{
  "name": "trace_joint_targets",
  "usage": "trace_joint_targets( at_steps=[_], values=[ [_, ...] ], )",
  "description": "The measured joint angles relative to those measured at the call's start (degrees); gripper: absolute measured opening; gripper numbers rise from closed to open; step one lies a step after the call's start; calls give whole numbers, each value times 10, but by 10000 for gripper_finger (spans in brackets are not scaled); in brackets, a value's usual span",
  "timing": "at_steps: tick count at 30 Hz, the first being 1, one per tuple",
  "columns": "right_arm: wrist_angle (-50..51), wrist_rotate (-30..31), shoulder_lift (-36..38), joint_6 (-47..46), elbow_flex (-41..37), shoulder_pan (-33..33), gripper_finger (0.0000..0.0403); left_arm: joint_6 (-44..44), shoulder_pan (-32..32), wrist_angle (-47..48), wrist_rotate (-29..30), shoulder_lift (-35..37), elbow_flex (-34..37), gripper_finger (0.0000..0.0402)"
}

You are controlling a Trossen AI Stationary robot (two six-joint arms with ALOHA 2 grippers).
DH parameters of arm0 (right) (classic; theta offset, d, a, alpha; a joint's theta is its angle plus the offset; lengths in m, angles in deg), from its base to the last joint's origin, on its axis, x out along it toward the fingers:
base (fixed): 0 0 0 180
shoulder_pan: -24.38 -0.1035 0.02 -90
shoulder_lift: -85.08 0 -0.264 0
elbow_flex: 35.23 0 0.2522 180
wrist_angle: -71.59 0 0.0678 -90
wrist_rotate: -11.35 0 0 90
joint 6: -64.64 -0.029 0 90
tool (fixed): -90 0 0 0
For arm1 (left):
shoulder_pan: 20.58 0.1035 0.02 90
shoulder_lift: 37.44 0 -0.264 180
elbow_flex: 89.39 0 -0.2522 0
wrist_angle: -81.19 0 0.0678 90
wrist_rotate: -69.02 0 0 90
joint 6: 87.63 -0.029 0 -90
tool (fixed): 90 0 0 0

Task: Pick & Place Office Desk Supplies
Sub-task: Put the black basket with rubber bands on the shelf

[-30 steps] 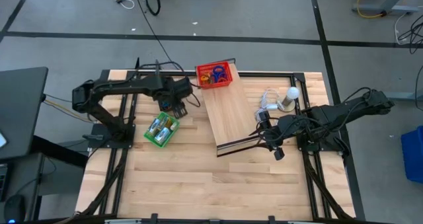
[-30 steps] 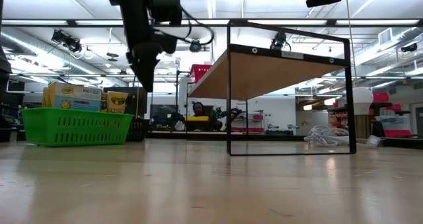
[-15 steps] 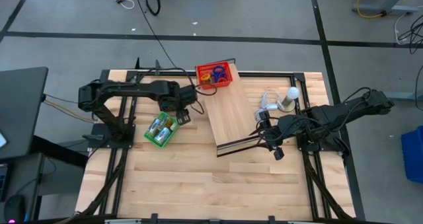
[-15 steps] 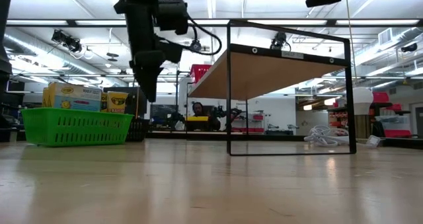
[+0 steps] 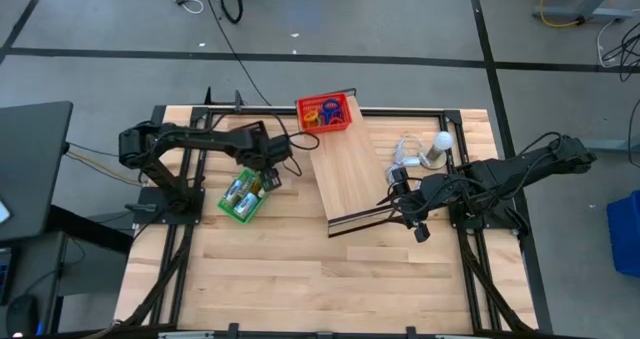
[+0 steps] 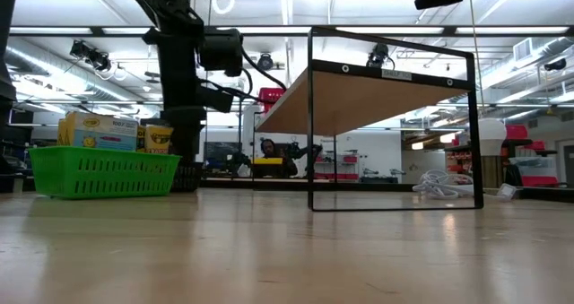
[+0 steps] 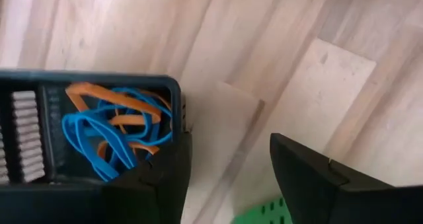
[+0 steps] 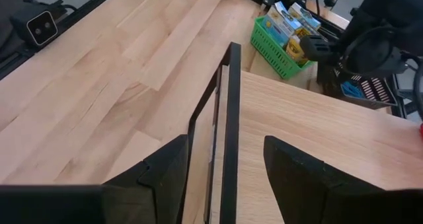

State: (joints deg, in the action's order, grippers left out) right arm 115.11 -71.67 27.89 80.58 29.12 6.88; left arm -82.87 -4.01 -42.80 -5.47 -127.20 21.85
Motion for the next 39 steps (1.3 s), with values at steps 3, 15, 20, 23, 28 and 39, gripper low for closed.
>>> trace_joint_targets(
  at_steps=[3,15,20,23,28,39],
  values=[
    [0,0,0,-1,0,0,208,-14,8,-9,-1,0,0,211],
    [-8,0,0,-1,0,0,208,-27,15,-3,-5,4,-5,150],
    [-13,0,0,-1,0,0,208,-17,-1,-3,4,23,-16,157],
    [-18,0,0,-1,0,0,208,-15,5,-4,4,30,-17,183],
    [-22,-1,0,-1,0,0,208,-18,37,-10,6,30,-13,238],
    [-22,0,0,-3,0,0,208,-58,83,-31,-36,22,-11,249]
  ],
)
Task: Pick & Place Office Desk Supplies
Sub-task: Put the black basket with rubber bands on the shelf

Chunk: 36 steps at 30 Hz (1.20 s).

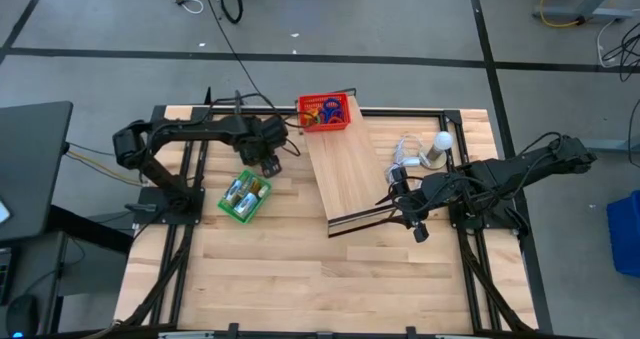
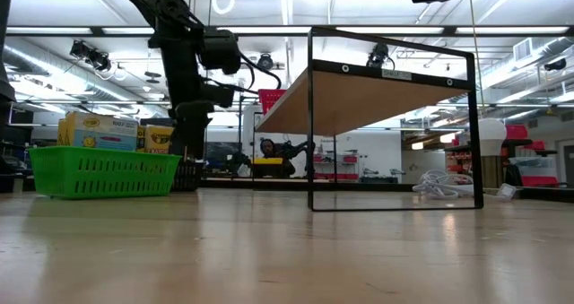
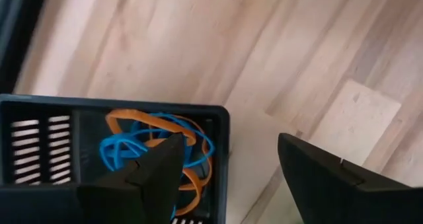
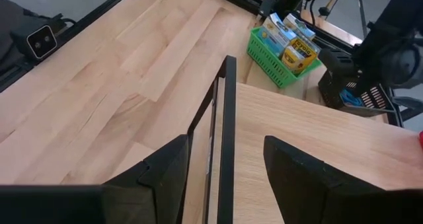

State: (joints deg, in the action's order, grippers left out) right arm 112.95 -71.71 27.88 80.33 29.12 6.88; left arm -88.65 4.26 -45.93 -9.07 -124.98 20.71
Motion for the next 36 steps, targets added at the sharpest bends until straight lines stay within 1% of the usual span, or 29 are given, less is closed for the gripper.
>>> trace_joint_targets(
  at_steps=[4,10,13,16,18,21,25,26,33,36],
  values=[
    [0,0,0,1,0,0,208,-7,0,-12,-10,-17,13,244],
    [0,0,0,2,0,0,208,-1,0,-32,13,-26,48,242],
    [0,0,0,3,0,0,208,-1,0,-41,17,-26,58,231],
    [-8,0,0,7,0,0,208,-1,0,-45,27,-26,58,203],
    [-11,0,0,7,0,0,208,-1,-1,-45,32,-26,58,173],
    [-12,0,0,7,0,0,208,-3,-2,-45,32,-26,58,115],
    [-12,0,0,7,0,0,208,-3,-11,-44,43,-26,58,26],
    [-12,0,0,7,0,0,208,-3,-14,-44,48,-26,58,15],
    [-12,0,0,7,0,0,208,0,-28,-40,76,-26,58,9],
    [-12,0,0,7,0,0,208,9,-28,-21,78,-24,51,9]
  ],
)
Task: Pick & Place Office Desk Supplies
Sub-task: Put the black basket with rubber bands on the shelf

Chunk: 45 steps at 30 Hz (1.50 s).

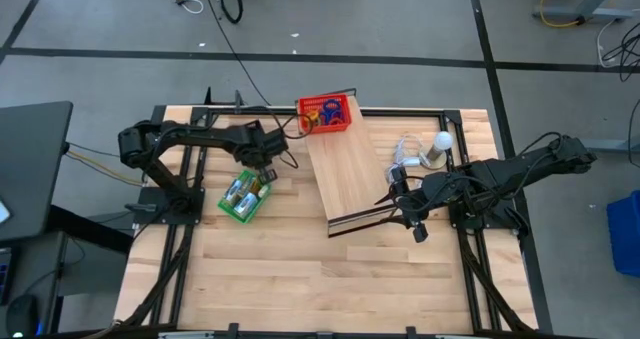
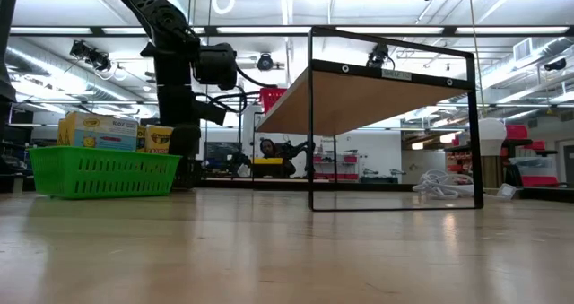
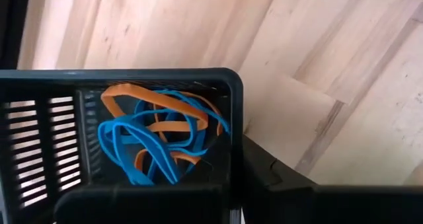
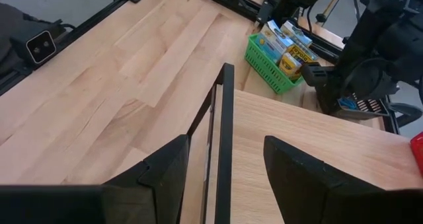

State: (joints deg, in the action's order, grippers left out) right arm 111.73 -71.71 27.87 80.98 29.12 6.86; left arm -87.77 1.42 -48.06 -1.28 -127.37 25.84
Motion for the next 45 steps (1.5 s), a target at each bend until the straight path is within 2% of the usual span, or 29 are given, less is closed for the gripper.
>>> trace_joint_targets(
  at_steps=[7,20,29,39,45],
  values=[
    [0,0,0,0,0,0,208,9,-24,49,46,0,-43,9],
    [0,0,0,-5,0,0,208,11,-44,160,62,4,-146,9],
    [0,0,0,-11,0,0,208,13,-57,217,57,55,-176,9],
    [-2,0,0,-11,0,0,208,55,-173,242,51,138,-176,9],
    [-17,0,0,-11,0,0,208,68,-264,245,51,145,-176,9]
  ],
)
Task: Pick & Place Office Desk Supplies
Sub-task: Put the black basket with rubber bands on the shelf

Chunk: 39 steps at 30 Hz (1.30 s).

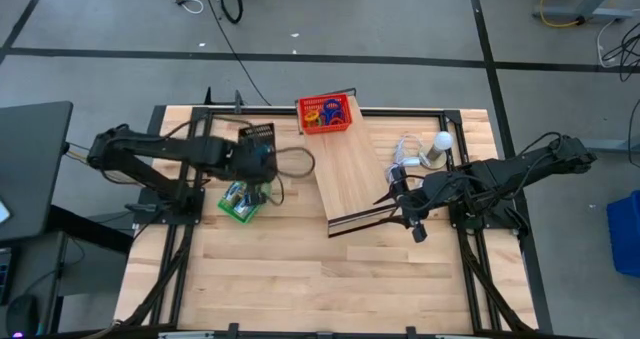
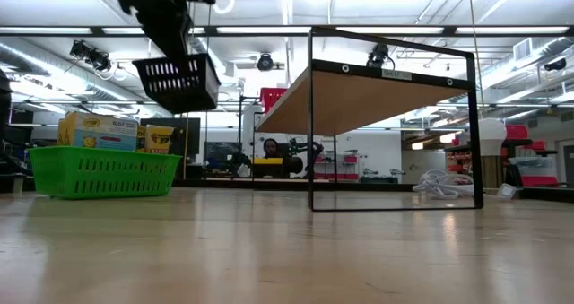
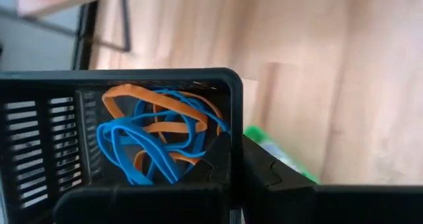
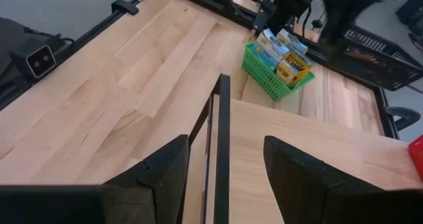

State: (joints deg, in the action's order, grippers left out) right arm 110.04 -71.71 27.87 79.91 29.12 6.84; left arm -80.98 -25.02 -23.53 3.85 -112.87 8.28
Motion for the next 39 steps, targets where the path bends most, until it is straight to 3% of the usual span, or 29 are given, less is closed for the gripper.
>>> trace_joint_targets(
  at_steps=[10,17,24,29,34,39],
  values=[
    [-10,8,0,0,0,0,208,-30,-121,-25,28,-5,0,9],
    [-34,-4,0,-13,0,0,208,-108,-155,-101,17,-6,0,9],
    [-78,-114,40,2,0,23,200,-233,-153,-221,-67,-26,0,9],
    [-46,-118,102,4,0,33,178,-279,-133,-219,-103,-53,-14,9],
    [5,-111,156,-11,0,33,162,-323,-112,-165,-105,-94,-75,9],
    [0,-108,196,-30,-41,33,158,-387,-75,-143,-157,-124,-122,9]
  ],
)
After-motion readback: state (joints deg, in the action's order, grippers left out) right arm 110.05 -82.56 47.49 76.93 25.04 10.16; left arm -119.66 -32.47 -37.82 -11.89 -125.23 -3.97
